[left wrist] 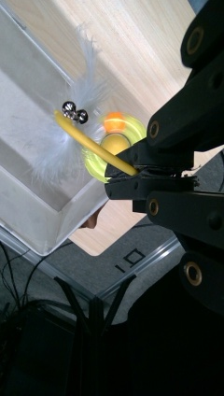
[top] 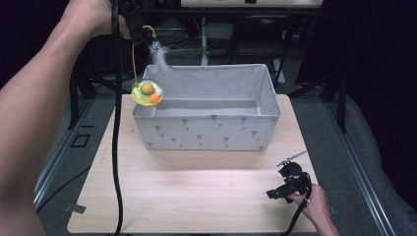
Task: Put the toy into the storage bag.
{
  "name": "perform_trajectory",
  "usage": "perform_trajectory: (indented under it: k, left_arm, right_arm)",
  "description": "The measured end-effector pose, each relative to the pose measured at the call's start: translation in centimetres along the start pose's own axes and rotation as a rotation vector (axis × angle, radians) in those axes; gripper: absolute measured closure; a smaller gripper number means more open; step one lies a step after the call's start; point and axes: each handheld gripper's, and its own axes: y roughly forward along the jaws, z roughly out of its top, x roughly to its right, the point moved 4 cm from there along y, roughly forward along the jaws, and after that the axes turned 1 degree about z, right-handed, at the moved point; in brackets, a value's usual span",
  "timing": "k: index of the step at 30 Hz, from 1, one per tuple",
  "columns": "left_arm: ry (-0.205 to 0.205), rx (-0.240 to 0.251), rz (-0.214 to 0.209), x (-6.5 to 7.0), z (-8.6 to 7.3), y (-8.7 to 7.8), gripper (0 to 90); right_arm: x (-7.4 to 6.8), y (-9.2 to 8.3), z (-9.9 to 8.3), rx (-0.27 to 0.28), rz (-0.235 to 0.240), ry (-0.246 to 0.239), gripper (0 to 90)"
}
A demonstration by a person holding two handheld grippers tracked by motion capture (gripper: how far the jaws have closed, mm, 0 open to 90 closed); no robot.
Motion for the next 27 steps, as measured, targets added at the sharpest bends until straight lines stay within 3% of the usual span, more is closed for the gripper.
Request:
perform_trajectory:
  k: [20, 27]
  left_arm:
    - [-0.024, -0.005, 0.010, -0.5, 1.2, 2.3, 87.5]
    - [-0.046, -0.011, -0.011, -0.5, 1.4, 4.0, 87.5]
  right_arm:
    - [0.0, 0.0, 0.0, 0.009, -0.003, -0.005, 8.9]
    - [-0.1, 0.0, 0.0, 0.013, 0.006, -0.002, 8.9]
